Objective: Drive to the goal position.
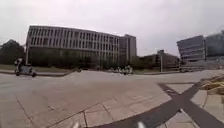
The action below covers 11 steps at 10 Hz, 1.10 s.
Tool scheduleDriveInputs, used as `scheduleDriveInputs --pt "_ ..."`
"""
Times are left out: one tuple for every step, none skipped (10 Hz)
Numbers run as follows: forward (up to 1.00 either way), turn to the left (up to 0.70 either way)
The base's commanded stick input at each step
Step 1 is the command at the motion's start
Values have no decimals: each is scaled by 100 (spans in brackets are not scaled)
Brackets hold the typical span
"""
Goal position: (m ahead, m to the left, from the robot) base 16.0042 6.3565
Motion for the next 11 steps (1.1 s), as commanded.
scheduleDriveInputs --pt "50 -10" --pt "50 -7" --pt "50 -4" --pt "50 -1" --pt "50 0" --pt "50 0" --pt "50 0" --pt "50 0" --pt "50 0" --pt "50 0" --pt "50 0"
